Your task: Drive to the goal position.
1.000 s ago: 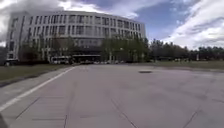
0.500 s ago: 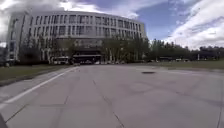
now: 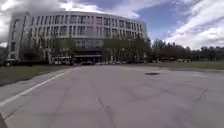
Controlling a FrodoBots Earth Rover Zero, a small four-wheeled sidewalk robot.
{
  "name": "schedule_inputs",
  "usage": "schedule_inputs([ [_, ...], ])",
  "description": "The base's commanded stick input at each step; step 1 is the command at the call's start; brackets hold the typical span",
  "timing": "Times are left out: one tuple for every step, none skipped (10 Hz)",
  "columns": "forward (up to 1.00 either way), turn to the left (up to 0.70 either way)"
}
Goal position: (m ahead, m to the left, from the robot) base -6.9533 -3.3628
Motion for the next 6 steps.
schedule_inputs([
  [0.70,0.01],
  [0.70,0.01],
  [0.70,0.01],
  [0.70,0.01],
  [0.70,0.01],
  [0.70,0.01],
])
